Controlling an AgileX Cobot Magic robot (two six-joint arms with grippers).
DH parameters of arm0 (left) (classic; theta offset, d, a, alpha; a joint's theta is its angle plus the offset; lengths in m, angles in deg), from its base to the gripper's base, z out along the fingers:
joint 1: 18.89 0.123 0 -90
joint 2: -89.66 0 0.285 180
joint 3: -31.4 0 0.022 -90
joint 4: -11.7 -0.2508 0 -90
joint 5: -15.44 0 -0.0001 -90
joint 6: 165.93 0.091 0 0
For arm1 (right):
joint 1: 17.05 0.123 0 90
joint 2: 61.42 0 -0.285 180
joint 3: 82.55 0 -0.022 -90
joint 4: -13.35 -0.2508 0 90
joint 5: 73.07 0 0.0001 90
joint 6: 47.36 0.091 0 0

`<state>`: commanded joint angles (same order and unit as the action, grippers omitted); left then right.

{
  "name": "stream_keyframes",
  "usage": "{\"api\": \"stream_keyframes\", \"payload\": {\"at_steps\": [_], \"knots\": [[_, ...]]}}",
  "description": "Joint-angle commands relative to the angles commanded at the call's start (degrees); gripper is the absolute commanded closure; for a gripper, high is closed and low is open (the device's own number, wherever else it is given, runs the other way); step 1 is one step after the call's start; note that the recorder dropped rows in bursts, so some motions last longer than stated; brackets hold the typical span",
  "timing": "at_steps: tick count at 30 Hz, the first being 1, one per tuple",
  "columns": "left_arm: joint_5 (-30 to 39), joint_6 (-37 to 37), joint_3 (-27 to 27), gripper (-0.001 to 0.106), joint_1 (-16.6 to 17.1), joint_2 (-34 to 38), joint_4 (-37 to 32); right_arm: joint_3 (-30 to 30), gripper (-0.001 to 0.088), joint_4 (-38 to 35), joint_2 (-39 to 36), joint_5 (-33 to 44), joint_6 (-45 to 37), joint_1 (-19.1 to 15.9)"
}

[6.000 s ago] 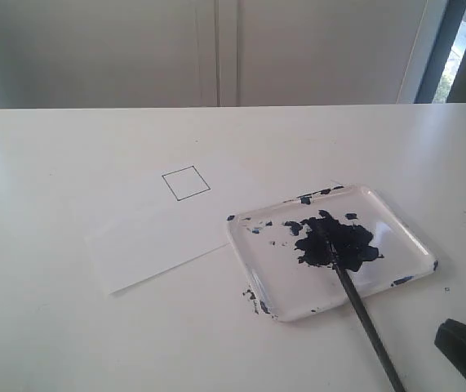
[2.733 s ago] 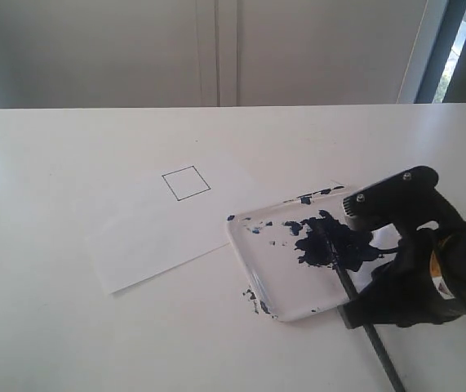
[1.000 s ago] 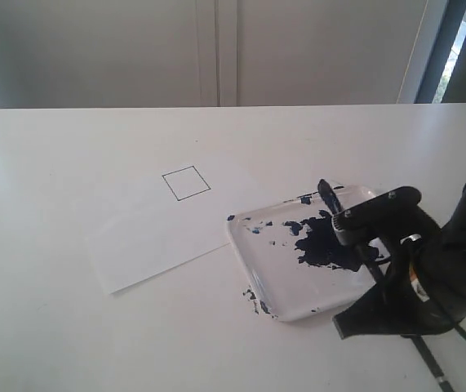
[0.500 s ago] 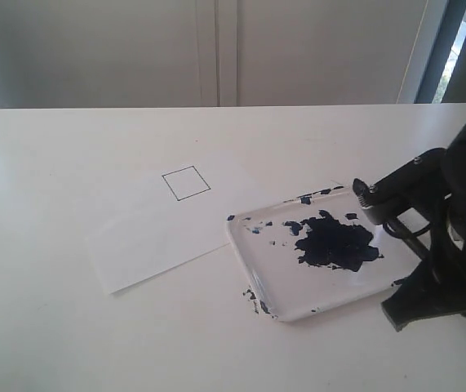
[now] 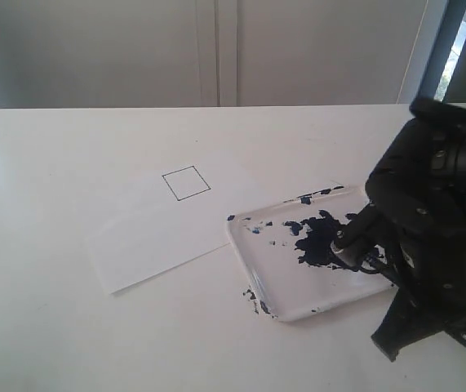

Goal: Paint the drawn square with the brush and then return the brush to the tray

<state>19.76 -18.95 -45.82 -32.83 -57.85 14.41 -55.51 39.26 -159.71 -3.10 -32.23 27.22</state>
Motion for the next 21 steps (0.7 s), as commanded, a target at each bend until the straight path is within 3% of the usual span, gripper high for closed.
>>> {"api": "stream_keyframes", "payload": {"at_steps": [15, 21], "knots": [[0.0, 0.0, 0.0, 0.057, 0.0, 0.0, 0.0, 0.0, 0.0868, 11.2, -4.7, 0.0, 1.5, 0.0], [0.0, 0.0, 0.0, 0.057, 0.0, 0.0, 0.0, 0.0, 0.0868, 11.2, -5.8, 0.0, 1.5, 0.0]]}}
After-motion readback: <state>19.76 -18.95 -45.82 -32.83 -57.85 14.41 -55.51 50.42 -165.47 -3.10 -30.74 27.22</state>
